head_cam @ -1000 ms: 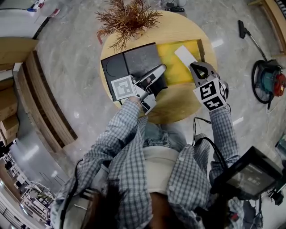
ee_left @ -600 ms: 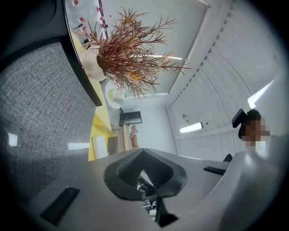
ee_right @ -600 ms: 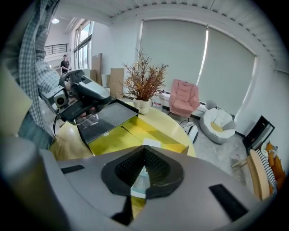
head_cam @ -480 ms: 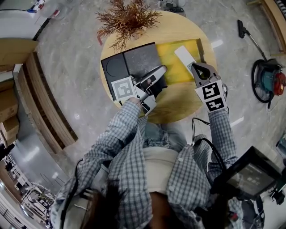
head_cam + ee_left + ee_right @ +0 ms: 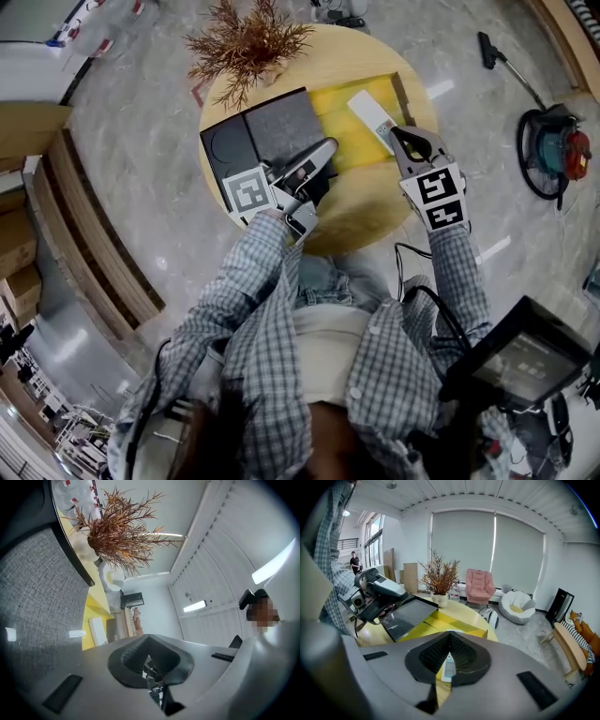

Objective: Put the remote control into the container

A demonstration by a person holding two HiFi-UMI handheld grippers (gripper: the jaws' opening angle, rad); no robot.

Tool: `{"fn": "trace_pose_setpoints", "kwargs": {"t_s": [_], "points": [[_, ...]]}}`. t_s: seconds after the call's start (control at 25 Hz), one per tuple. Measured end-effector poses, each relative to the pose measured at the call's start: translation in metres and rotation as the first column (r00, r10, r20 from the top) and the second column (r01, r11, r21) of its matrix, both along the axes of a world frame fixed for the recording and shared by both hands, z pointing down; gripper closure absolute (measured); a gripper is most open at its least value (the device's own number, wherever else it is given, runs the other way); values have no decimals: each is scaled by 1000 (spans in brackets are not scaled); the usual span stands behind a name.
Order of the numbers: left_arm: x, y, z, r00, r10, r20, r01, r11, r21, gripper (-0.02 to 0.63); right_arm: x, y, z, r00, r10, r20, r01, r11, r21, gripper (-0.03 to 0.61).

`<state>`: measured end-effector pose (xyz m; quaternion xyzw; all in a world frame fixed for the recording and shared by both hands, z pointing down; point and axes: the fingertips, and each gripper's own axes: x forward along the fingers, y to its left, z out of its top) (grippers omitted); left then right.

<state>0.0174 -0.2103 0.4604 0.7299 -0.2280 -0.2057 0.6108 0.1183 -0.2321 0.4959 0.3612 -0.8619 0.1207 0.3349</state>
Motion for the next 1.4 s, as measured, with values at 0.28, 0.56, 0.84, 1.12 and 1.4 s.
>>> {"fn": "trace_pose_setpoints", "kwargs": {"t_s": [0.28, 0.56, 0.84, 1.12, 1.4], "points": [[8, 15, -23, 1000, 6, 24, -7, 998, 69, 606, 11, 20, -25, 999, 36, 38, -37, 998, 40, 577], [7, 12, -32, 1000, 6, 11, -7, 995, 95, 606, 15, 23, -33, 997, 59, 39, -62, 996, 59, 577], [17, 15, -37, 1000, 23, 6, -23, 994, 108, 606, 23, 26, -34, 997, 69, 35, -71, 995, 67, 577], [18, 14, -40, 999, 17, 29, -21, 989, 146, 606, 27, 26, -37, 995, 89, 50, -93, 992, 83, 577], [22, 8, -50, 977, -11, 213, -51, 958, 283, 606, 27, 26, -54, 980, 151, 129, -166, 979, 119, 577]]}}
